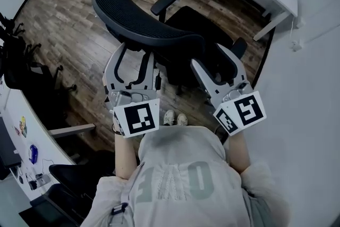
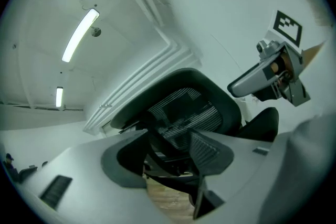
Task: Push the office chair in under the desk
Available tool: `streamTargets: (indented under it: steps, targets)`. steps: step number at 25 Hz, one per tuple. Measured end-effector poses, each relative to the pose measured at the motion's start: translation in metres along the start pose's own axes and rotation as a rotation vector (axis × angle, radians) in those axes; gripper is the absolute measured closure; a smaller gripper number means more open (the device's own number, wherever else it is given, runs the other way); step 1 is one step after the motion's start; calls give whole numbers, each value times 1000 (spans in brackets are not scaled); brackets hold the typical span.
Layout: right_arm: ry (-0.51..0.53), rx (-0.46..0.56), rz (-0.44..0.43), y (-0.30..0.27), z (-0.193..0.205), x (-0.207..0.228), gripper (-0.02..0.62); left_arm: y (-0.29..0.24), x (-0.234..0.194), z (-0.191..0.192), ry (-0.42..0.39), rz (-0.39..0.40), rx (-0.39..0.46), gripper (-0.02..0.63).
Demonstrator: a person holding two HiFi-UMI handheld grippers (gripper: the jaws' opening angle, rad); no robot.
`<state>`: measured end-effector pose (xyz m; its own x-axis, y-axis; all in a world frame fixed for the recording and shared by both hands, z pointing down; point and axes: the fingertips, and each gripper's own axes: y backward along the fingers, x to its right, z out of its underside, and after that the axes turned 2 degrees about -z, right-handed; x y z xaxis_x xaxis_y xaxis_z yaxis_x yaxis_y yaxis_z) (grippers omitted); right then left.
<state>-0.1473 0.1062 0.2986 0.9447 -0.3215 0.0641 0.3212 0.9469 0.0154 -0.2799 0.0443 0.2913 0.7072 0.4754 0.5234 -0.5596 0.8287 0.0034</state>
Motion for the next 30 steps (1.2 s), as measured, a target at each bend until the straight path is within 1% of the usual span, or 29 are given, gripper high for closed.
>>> streamTargets:
  steps: [3, 6, 8, 10, 11, 13, 14, 15, 18, 20, 24, 27, 28, 30]
  targets:
    - [31, -55, -16, -12, 2, 3, 336, -3, -10, 4, -13, -10, -19, 374]
    - [98, -128, -50, -24, 4, -1, 336, -2, -14, 3, -11, -36, -6, 374]
    - [141, -134, -64, -30, 1, -4, 336, 1, -24, 7, 23, -73, -12, 374]
    - [149, -132, -82, -33, -1, -7, 337, 2, -36, 18, 64, -98, -52, 367]
    - [148, -134, -91, -34, -2, -7, 336, -1, -42, 24, 81, -98, -75, 361]
    - [150, -143, -100, -37, -2, -8, 337, -8, -48, 35, 118, -58, -106, 332]
    - [153, -149, -102, -39, -1, -9, 337, -12, -50, 38, 138, -23, -113, 307]
    - [157, -156, -105, -42, 1, -10, 337, -15, -51, 41, 151, 14, -121, 304]
    - [162, -171, -118, -52, 5, -14, 337, -24, -49, 48, 132, 108, -154, 296]
    - [165, -184, -122, -56, 7, -14, 337, -30, -47, 49, 119, 150, -168, 291]
    - [140, -234, -169, -62, 20, -19, 337, -33, -49, 51, 120, 187, -177, 279]
    - [132, -273, -160, -61, 35, -17, 341, -32, -49, 54, 92, 192, -205, 279]
    - [137, -283, -152, -61, 38, -16, 359, -31, -49, 55, 83, 190, -213, 279]
    - [133, -286, -143, -60, 40, -16, 418, -29, -50, 58, 79, 179, -218, 279]
